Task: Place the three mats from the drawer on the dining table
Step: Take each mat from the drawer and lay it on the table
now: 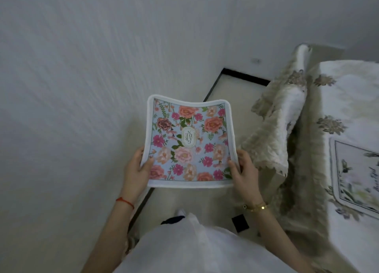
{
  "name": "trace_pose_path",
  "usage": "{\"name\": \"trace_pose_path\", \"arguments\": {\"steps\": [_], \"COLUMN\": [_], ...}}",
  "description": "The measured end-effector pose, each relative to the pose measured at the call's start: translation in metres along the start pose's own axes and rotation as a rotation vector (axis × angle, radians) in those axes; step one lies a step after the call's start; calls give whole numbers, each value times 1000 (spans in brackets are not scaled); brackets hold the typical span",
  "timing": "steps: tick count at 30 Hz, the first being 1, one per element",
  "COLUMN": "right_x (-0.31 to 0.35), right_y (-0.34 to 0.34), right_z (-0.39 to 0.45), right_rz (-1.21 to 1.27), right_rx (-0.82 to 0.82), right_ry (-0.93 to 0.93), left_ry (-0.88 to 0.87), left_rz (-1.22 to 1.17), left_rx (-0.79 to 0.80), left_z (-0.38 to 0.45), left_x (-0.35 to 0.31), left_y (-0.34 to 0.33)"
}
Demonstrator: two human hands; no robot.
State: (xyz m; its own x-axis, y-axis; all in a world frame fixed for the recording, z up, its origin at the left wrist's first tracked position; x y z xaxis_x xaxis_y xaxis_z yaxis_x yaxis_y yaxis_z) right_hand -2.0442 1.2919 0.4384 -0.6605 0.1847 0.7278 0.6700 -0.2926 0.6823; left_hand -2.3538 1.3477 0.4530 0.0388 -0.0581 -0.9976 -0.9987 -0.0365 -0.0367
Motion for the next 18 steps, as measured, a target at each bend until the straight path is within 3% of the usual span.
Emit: {"name": "trace_pose_path", "arguments": {"steps": [11, 18], "right_x": [1, -37], "right_y": [-12, 7], "right_z": [143, 257], "right_rz": [18, 16], "right_rx": [-213, -344], "right_ry": [-256, -343], "left_ry": [70, 39], "left_rz": [44, 60], "left_rx": [364, 511], "left_z": [239, 370], "left_x": [-16, -10], "left_y": [-90, -195]}}
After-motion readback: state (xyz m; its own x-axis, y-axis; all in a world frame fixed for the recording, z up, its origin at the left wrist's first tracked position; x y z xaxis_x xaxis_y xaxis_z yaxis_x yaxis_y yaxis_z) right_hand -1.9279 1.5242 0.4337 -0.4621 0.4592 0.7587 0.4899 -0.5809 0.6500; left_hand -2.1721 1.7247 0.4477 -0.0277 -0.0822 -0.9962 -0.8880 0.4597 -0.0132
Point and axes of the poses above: each hand's wrist, its own z-axis towards the middle knuckle, its own y-axis out of the back of the hand, x = y × z, the point moved 7 cm from there along z, towards the middle knuckle, and after that the axes turned 15 degrees about -z, right-handed, at the moved point
